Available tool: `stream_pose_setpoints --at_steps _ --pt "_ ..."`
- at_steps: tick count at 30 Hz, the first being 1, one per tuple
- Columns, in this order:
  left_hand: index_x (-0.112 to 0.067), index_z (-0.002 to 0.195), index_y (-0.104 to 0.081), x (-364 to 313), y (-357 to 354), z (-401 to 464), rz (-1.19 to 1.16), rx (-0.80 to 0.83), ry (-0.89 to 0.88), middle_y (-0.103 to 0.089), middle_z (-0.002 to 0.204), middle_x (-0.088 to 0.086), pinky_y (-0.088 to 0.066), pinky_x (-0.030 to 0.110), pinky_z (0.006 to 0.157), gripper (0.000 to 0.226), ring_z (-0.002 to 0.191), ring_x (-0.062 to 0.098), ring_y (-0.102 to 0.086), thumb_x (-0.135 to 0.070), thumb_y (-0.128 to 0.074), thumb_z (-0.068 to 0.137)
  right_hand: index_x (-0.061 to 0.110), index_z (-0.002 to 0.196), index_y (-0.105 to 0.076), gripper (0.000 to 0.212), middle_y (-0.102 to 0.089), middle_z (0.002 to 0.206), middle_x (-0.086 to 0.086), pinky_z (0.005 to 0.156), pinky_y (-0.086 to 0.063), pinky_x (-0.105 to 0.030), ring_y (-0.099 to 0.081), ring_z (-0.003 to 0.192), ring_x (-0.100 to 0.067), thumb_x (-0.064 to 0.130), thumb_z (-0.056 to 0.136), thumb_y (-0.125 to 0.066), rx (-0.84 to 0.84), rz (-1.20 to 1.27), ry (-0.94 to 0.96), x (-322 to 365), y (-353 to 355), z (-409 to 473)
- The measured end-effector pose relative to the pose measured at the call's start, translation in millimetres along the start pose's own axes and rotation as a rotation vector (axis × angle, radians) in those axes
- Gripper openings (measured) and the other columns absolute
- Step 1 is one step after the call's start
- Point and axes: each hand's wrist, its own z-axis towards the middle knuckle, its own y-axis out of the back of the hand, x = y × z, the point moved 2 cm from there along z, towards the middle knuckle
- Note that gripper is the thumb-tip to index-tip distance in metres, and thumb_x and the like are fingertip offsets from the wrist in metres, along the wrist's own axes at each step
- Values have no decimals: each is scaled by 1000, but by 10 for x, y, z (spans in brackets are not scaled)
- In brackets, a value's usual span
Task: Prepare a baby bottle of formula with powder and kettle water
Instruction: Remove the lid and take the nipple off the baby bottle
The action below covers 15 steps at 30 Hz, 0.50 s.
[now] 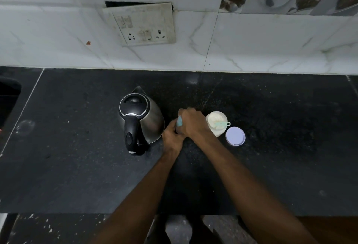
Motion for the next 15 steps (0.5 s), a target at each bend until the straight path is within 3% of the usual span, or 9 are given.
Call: stream_pose_setpoints --at_steps 4,7,10,13,15 --pt "-17 128 -70 -9 25 -75 -12 11 -21 -73 113 -1 -53 11 79 48 95 -2 -70 -7 -86 83 11 115 -64 45 -64 112 -12 76 -55 -36 -67 99 -32 30 77 -82 37 64 -36 -53 -8 -12" --pt "-29 119 -69 14 61 -163 49 11 -69 -72 110 -2 -55 19 79 44 92 0 -69 -14 -89 83 8 117 -66 41 -66 115 -14 80 -54 -37 -68 104 -33 29 84 -79 79 45 -36 -68 -5 -43" --pt "-18 116 -74 -60 134 -230 100 -35 -129 -71 106 -4 -57 25 76 38 90 2 -68 -21 -88 81 5 117 -65 37 -67 120 -17 83 -53 -38 -68 108 -35 28 89 -74 84 20 -37 32 -33 -95" --pt "-18 97 -74 -136 211 -254 136 -60 -171 -68 89 -6 -51 22 63 35 75 2 -63 -45 -72 75 3 123 -62 40 -63 126 -20 82 -53 -38 -67 112 -35 26 92 -73 59 4 -40 121 -40 -135" --pt "-19 84 -69 -128 241 -249 158 -56 -185 -62 76 -12 -43 21 57 32 64 1 -56 -49 -66 74 2 128 -60 42 -59 130 -21 85 -53 -38 -65 115 -36 24 94 -70 65 -21 -23 156 -61 -163"
